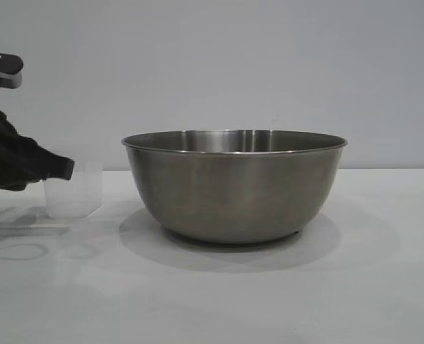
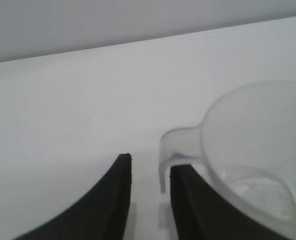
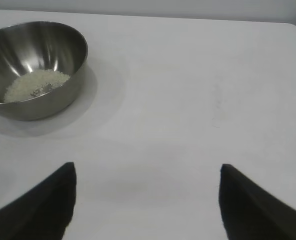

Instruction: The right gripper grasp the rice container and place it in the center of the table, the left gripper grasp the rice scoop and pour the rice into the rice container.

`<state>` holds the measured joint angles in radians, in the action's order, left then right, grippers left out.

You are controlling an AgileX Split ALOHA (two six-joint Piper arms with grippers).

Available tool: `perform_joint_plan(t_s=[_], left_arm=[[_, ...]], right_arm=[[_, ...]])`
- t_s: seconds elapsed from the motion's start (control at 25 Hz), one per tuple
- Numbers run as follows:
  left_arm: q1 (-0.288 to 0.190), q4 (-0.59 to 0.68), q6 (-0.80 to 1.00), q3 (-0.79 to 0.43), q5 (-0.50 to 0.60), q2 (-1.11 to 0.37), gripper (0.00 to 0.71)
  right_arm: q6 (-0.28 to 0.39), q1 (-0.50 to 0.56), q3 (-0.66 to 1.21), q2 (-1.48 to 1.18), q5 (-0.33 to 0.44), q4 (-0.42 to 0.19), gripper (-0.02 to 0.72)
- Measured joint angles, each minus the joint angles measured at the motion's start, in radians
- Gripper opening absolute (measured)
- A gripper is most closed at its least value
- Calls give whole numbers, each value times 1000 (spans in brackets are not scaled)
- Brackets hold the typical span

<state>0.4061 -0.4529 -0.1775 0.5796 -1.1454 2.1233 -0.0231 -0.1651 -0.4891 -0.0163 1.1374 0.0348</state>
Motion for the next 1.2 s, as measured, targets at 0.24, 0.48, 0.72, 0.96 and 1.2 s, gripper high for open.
perform_joint_plan(t_s=[0.24,0.48,0.72,0.96,1.2], left_arm=[[0,15,41,-86,0,-22,253],[0,137,139,-220,0,-129,253],[0,253,172,-333,0,-280,253],[0,304,196,-365,134,-434,253],[0,316,198,-342,410,-566,253]], right_arm=[[0,0,0,0,0,0,505],[0,0,0,0,0,0,505],[0,0,0,0,0,0,505],[0,0,0,0,0,0,505],[0,0,0,0,0,0,505]])
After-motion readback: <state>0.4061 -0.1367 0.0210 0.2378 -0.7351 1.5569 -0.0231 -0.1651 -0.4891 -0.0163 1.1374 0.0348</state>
